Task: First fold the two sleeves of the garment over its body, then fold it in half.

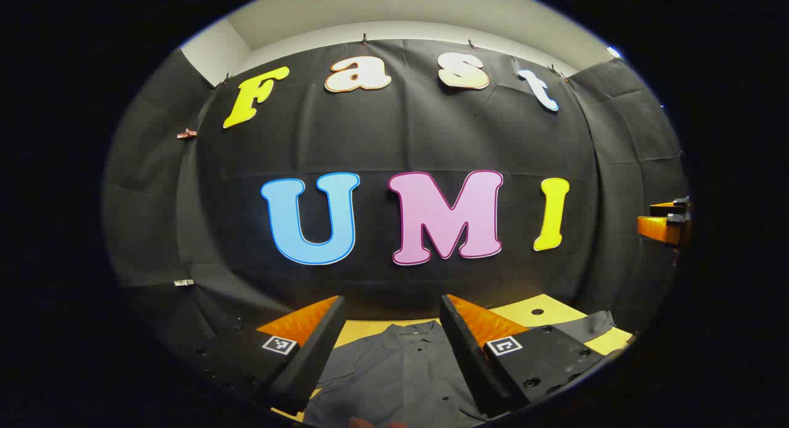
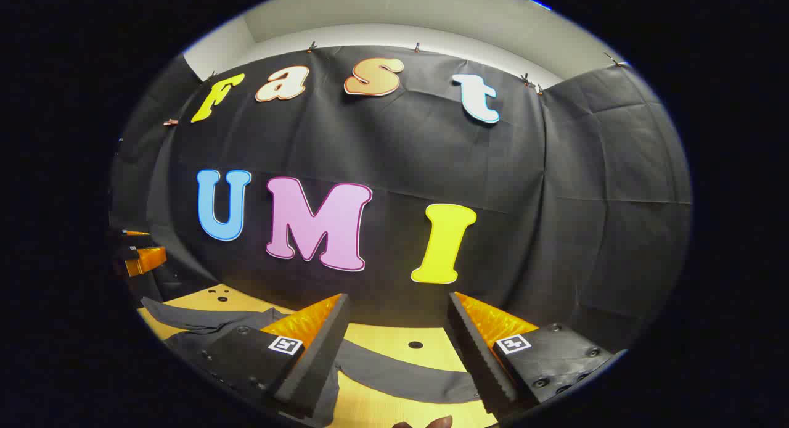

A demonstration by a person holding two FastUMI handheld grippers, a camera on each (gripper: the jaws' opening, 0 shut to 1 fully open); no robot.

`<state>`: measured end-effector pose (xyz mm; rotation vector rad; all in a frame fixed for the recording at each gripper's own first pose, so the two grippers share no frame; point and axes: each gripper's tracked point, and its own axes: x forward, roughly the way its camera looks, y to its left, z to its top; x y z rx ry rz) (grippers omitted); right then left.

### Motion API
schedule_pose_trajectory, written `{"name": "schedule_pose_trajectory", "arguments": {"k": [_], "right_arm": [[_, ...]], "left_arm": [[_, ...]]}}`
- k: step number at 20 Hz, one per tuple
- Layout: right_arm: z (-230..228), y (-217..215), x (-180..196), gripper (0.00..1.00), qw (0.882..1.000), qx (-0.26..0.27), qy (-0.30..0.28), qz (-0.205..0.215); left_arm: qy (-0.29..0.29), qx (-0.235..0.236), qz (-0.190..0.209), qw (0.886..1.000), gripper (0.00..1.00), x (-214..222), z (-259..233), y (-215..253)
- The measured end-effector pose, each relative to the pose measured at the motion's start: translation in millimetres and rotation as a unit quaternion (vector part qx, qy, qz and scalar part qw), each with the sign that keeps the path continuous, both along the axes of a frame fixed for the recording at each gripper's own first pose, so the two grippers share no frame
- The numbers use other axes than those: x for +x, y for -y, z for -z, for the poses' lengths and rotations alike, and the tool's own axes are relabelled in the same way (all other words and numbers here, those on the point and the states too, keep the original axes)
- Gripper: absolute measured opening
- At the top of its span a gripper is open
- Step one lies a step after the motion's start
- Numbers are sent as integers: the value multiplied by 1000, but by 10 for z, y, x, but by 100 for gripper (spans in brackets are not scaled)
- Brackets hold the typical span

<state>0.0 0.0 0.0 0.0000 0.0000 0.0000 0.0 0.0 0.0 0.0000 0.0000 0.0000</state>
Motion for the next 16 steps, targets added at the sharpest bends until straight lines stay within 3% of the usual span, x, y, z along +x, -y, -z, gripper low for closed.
{"name": "schedule_pose_trajectory", "arguments": {"k": [16], "right_arm": [[98, 170, 178, 100, 1000, 8, -7, 0]], "left_arm": [[-2, 8, 14, 1000, 96, 246, 4, 269]]}}
